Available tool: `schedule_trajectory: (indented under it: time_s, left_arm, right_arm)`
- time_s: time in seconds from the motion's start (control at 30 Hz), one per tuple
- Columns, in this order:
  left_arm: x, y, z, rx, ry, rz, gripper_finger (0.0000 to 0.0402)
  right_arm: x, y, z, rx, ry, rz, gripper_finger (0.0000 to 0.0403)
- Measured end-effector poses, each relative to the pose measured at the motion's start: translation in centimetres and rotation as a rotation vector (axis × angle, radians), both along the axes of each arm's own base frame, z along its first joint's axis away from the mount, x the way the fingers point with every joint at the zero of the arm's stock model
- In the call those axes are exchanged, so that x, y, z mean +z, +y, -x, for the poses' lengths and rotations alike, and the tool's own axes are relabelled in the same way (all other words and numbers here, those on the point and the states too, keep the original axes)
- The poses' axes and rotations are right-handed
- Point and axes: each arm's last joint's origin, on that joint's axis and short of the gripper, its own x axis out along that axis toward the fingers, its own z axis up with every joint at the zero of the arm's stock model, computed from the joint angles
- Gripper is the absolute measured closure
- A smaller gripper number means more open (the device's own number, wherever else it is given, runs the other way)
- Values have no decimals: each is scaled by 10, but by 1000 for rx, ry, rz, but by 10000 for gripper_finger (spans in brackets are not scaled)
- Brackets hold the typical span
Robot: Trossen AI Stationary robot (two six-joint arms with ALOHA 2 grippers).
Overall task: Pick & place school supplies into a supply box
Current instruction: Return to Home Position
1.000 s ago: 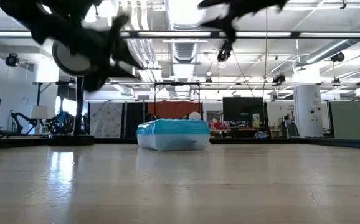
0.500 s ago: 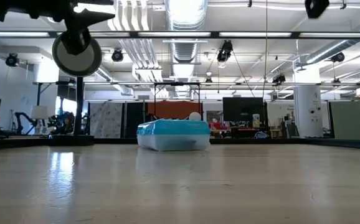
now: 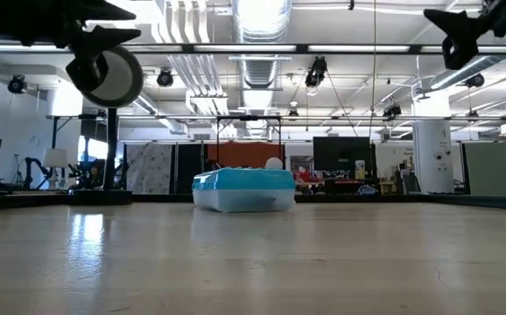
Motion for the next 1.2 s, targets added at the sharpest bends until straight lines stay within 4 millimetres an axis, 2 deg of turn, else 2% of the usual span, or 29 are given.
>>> schedule_trajectory:
  time_s: [0.2,0.37,0.43,0.5,0.57,0.7,0.87,1.0,1.2]
  left_arm:
    - [-18,0,7,-40,2,83,319]
    - [-42,0,7,-39,60,80,319]
    - [-50,2,9,-42,-7,90,319]
    - [-60,4,13,-6,-101,106,319]
    - [-58,2,15,-24,-110,111,319]
    - [-59,1,17,-40,-124,114,319]
    - [-64,1,20,-44,-66,104,319]
    - [-68,4,24,-27,-35,98,319]
    - [-76,11,33,30,34,87,319]
  right_arm:
    - [-26,0,-8,2,66,-1,172]
    - [-54,-1,-17,-8,153,-6,172]
    - [-62,-1,-18,-16,151,-7,172]
    - [-64,-1,-19,-13,69,-3,172]
    - [-62,-1,-19,-15,-39,1,172]
    - [-56,-2,-19,-21,-92,3,172]
    - [-65,-2,-20,-21,-8,-1,172]
    - [-79,-2,-21,-25,139,-7,172]
    - [-81,-6,-21,-71,153,-12,172]
